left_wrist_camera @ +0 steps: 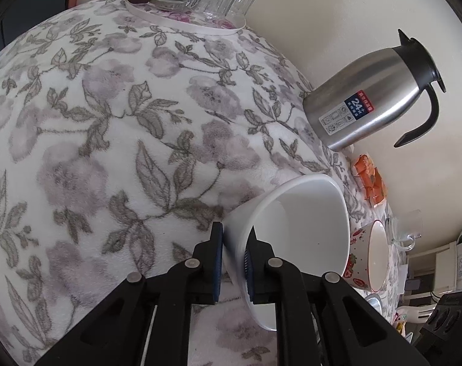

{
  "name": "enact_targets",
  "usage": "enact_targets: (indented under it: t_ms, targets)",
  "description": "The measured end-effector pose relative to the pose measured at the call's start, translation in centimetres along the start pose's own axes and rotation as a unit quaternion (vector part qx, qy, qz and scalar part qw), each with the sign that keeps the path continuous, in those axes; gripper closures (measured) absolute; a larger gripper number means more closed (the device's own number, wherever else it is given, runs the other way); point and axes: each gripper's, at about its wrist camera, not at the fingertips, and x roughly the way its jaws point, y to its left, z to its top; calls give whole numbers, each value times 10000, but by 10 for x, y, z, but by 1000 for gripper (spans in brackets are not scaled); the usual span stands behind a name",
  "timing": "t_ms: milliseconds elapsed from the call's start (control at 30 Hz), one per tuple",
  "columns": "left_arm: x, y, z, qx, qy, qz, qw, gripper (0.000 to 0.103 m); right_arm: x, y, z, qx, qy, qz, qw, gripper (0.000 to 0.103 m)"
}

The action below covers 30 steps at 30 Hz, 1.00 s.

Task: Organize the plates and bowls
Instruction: 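Close the left gripper on the white square bowl rim and lift it, then carry the white square bowl over the steel basin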

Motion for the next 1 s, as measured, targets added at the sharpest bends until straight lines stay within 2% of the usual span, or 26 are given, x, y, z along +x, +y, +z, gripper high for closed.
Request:
enact_targets:
  t_ms: [533,1000]
  targets:
    - [-70,-51,-13,681,-514,-175,9962,90,-84,-4,-1,41,-750,167,9970,84]
    - [-113,-89,-48,1137,-752,-518,9893,90,-151,-28,-15,208,-1322,244,9907,85]
